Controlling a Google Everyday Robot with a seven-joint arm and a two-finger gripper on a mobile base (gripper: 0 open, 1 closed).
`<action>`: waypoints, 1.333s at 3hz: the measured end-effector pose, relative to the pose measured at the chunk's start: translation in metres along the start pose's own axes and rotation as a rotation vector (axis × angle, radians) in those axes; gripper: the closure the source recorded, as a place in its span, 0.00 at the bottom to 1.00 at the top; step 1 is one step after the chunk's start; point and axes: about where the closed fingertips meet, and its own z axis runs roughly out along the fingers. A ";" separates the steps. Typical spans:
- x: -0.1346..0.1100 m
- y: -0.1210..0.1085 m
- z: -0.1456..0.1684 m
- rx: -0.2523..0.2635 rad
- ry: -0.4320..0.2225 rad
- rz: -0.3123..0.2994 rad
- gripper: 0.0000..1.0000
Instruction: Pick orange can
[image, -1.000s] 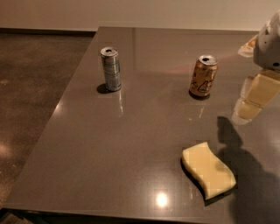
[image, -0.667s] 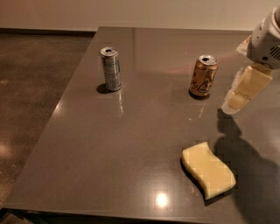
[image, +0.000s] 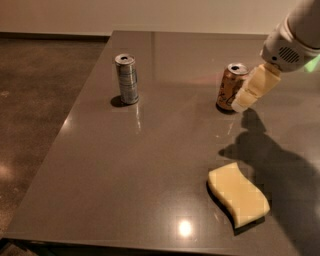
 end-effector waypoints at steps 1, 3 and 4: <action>-0.010 -0.017 0.023 -0.032 -0.014 0.053 0.00; -0.018 -0.043 0.059 -0.095 -0.018 0.116 0.00; -0.018 -0.047 0.066 -0.111 -0.027 0.128 0.12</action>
Offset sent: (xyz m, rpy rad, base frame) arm 0.0800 0.0035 -0.0425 0.1125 0.1111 -0.0833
